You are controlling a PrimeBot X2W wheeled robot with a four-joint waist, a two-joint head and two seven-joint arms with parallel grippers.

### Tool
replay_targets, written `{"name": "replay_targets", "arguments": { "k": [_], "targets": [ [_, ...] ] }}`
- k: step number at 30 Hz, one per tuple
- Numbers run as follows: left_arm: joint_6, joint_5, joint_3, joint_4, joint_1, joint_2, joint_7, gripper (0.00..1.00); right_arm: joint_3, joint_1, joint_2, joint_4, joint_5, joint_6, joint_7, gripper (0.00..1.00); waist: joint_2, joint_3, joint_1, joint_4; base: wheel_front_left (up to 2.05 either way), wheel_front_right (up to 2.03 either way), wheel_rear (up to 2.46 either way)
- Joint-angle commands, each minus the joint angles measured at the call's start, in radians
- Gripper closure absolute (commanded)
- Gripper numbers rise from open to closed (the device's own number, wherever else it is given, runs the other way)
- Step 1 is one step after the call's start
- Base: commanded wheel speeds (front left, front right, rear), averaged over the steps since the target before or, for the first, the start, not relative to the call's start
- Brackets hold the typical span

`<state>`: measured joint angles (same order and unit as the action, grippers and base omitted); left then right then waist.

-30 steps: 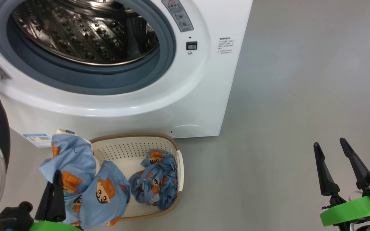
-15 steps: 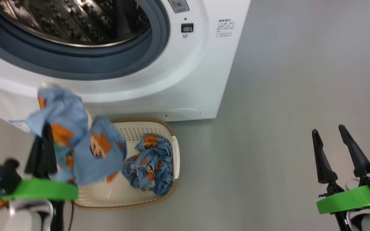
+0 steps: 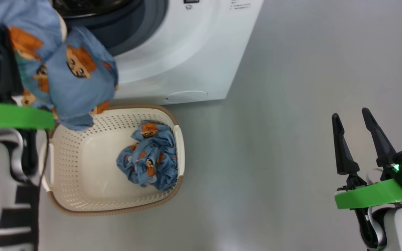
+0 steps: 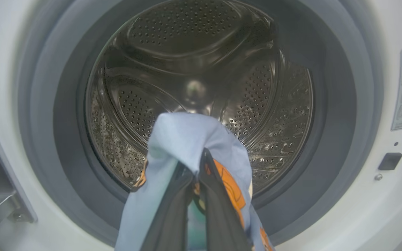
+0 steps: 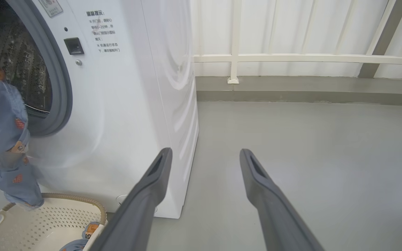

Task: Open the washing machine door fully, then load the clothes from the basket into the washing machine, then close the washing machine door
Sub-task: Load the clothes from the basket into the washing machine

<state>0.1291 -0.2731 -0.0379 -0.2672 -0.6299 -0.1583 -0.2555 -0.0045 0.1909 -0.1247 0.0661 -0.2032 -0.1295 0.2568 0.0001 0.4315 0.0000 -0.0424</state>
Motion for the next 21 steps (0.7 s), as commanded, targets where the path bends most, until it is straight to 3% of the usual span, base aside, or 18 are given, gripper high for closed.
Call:
{"name": "replay_targets", "arguments": {
  "k": [1,21],
  "targets": [
    [0.002,0.003,-0.024,-0.006,-0.053,-0.05,-0.006,1.0,0.026,0.011,0.003,-0.025,0.002,-0.001,0.005,0.0,-0.0001,0.033,0.0,-0.034,0.0,0.0,0.0],
    [0.002,-0.017,0.117,-0.551,-0.423,-0.188,-0.006,1.0,0.088,0.054,0.045,-0.016,-0.007,-0.001,0.005,0.0,-0.0001,0.106,0.0,-0.174,0.0,0.0,0.0]
  ]
}}
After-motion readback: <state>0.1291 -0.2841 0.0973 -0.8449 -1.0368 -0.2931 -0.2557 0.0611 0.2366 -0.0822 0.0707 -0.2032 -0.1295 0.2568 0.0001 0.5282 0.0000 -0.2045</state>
